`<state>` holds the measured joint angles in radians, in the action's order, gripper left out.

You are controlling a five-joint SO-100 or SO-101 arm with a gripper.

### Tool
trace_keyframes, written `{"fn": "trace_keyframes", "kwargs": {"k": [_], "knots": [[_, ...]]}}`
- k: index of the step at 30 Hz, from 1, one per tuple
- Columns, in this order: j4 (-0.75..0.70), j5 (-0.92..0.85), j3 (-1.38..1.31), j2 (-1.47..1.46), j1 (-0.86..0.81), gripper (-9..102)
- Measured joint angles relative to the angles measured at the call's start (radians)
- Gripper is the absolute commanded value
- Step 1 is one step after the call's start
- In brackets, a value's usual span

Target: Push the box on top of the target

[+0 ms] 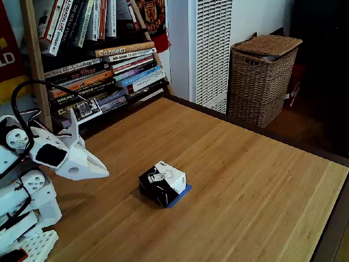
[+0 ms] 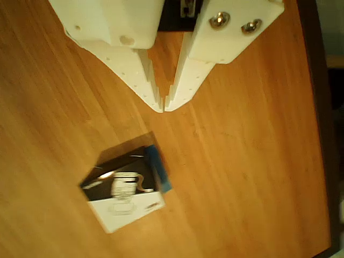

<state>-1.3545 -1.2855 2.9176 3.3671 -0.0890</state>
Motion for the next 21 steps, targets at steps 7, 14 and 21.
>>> {"fn": "trace_keyframes", "kwargs": {"k": [7,14,21], "knots": [[0.000,0.000,0.000,0.000,0.011,0],[0.000,0.000,0.000,0.000,0.006,0],[0.000,0.000,0.000,0.000,0.002,0]]}}
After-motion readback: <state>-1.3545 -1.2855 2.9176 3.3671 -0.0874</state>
